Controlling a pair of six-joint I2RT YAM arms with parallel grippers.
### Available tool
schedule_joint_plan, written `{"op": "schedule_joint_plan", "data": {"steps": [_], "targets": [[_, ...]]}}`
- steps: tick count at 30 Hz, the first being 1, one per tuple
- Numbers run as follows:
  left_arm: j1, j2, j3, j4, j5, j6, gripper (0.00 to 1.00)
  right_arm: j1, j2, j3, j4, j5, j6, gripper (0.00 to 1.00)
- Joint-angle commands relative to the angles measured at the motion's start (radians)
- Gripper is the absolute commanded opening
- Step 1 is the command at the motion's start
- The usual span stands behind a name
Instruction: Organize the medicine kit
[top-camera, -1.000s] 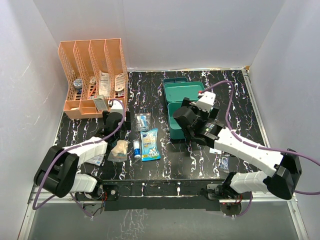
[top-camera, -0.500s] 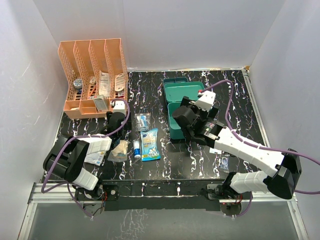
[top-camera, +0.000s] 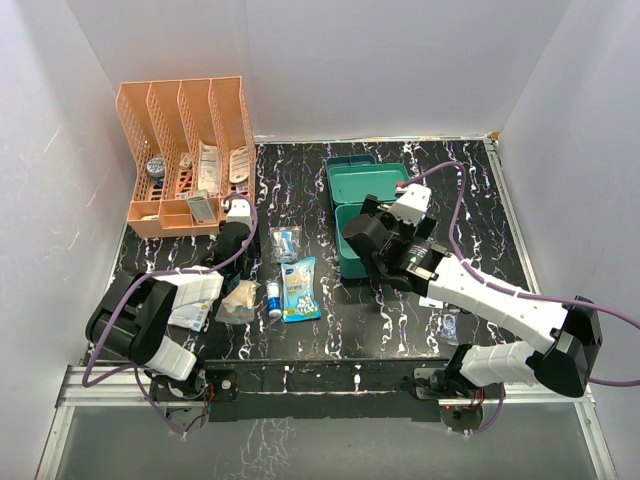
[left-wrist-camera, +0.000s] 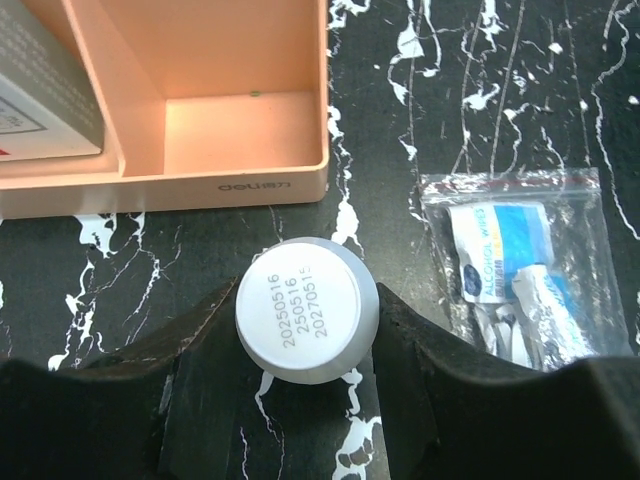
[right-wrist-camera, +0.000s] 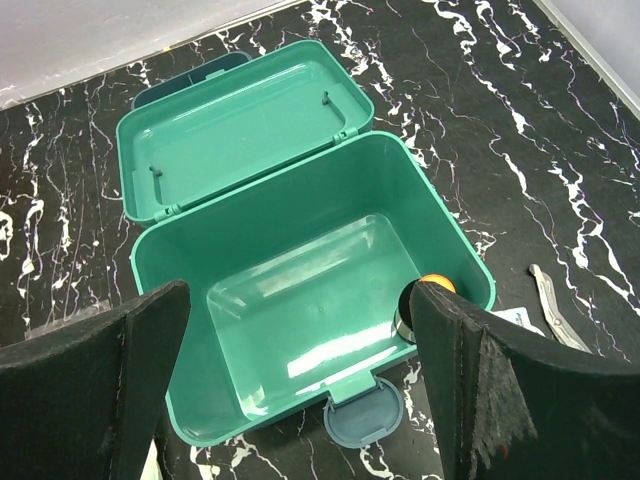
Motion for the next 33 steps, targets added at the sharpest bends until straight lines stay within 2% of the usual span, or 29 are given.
{"op": "schedule_joint_plan", "data": {"steps": [1,6,9,13,17,24,29,33], "targets": [[0.006,-0.087,0.094,-0.172,0.116,0.01,0.0,0.009,-0.013,0.036,-0.021,0.049,0.048,0.91],[0.005,-0.223,0.224,-0.352,0.331,0.138,0.0,0.008,-0.013,0.032,-0.049,0.081,0.071,0.91],[0.004,-0.242,0.363,-0.521,0.426,0.193,0.0,0.008,-0.018,0.036,-0.084,0.106,0.103,0.91],[0.004,-0.197,0.569,-0.72,0.562,0.239,0.0,0.008,-0.036,0.037,-0.107,0.155,0.128,0.91],[0.004,-0.087,0.781,-0.867,0.692,0.187,0.0,0.006,-0.048,0.039,-0.121,0.195,0.134,0.91],[-0.042,0.115,1.064,-0.991,0.872,0.077,0.0,-0.004,-0.077,0.073,-0.303,0.247,0.289,0.91],[-0.144,0.211,1.165,-0.999,0.845,0.107,0.0,-0.007,-0.127,0.067,-0.357,0.262,0.319,0.9],[-0.189,0.294,1.224,-0.99,0.859,0.065,0.0,-0.011,-0.162,0.058,-0.375,0.267,0.33,0.9]]}}
